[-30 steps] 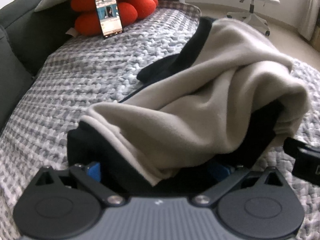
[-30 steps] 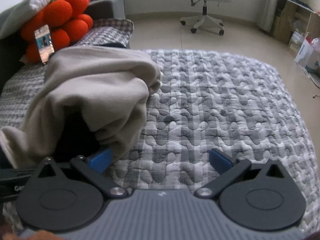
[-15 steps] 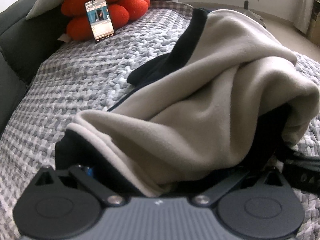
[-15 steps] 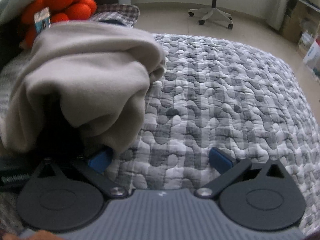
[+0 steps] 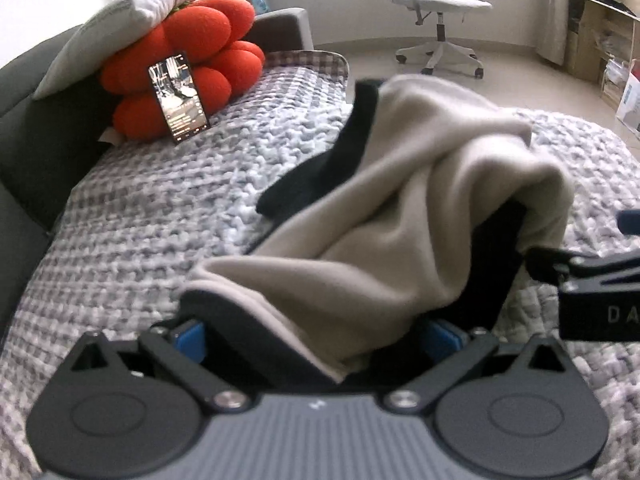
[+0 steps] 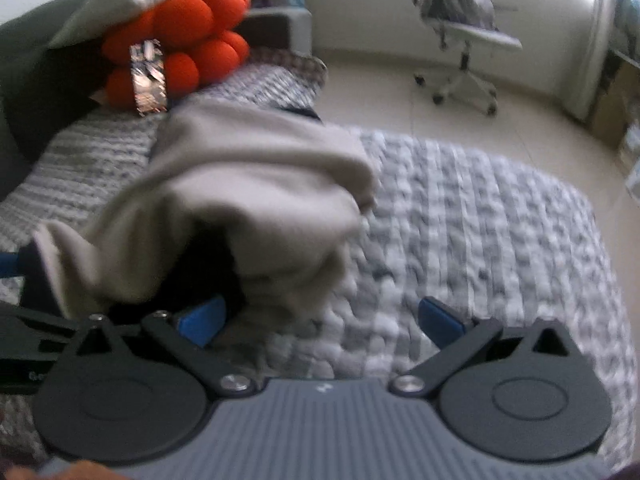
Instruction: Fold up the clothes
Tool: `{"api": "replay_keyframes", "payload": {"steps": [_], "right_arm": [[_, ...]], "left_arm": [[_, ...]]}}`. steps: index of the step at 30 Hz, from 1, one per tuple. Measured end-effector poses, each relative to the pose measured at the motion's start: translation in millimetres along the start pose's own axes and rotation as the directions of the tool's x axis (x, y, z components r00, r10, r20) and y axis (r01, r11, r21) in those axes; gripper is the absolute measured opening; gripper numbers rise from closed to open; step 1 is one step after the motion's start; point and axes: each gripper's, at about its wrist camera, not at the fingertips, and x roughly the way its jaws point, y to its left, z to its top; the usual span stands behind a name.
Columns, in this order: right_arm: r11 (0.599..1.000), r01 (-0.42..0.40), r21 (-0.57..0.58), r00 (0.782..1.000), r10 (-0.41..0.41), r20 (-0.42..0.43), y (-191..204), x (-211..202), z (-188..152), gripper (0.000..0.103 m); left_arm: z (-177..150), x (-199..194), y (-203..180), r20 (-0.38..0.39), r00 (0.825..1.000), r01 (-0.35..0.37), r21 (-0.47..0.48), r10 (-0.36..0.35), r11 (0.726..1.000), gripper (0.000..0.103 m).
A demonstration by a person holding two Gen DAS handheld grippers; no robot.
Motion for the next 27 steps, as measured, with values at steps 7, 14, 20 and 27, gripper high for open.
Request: {"api": "replay_keyframes", "payload": {"steps": [7,14,20,27], "right_arm": [[0.999,-0.040,0.024,0.999,0.039,0.035,-6.1,-5.9,26.5,0.077],[0.999,-0.052,0.002,0.993,0.052,0.108,-3.0,-12.9,34.0,0.042],[0.997,-0.082,-0.014,0.986,0.083,0.143,-8.0,-19.4,30.0,0.003],[0.999,-0.001,0.038,0.988,-0.005,0.156,-47.1,-29.6,36.5,0.002]], "left_arm": [[8.1,-14.2,23.1,-0.015,0.999,0.033,-0.037,-0.033,0.999,0.103],[10.3,-23.8,32.9,0.007,0.995,0.099,-0.065,-0.099,0.993,0.103],[13.2,-26.7,45.8,0.036,0.991,0.130,-0.097,-0.127,0.987,0.103],[17.6,-16.4,67.2,0.048,0.989,0.143,-0.128,-0.138,0.981,0.102]]}}
